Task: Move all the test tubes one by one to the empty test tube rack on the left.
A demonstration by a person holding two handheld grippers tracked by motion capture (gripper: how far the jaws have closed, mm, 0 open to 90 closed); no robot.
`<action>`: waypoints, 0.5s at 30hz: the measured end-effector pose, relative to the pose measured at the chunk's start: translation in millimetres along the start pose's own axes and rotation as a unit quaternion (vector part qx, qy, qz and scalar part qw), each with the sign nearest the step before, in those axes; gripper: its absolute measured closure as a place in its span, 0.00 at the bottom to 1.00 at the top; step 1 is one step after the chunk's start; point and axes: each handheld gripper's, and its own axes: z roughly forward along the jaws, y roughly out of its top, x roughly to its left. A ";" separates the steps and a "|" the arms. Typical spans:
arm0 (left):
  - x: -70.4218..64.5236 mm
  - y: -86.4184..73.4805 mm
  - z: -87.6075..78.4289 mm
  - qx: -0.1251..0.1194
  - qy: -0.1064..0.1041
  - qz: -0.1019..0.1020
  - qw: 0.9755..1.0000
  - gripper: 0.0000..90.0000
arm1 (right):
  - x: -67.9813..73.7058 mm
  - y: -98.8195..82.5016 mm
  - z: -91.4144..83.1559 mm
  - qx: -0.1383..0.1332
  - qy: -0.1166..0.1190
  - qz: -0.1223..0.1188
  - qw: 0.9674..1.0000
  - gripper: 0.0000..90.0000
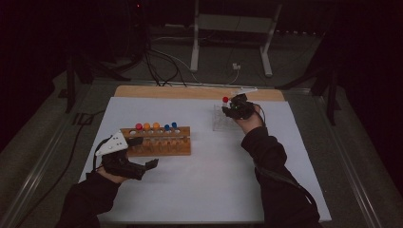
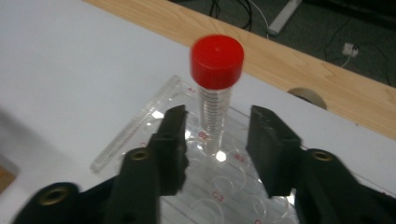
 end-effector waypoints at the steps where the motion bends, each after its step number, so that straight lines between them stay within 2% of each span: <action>1: 0.3 -0.2 0.1 0.001 0.001 0.001 1.000 0.02 | -0.9 0.1 1.4 0.000 0.003 0.002 1.000 0.67; 6: 1.6 -1.5 1.0 0.002 0.000 -0.002 1.000 0.02 | -2.0 2.6 3.5 -0.006 0.014 0.009 1.000 0.73; 10: 1.5 -1.9 2.0 0.004 0.002 -0.001 1.000 0.02 | -0.4 5.6 6.3 -0.003 0.007 0.006 1.000 0.80; 15: 3.7 -3.2 2.0 0.005 0.003 -0.004 1.000 0.02 | 1.1 6.0 8.5 -0.002 0.002 0.001 1.000 0.83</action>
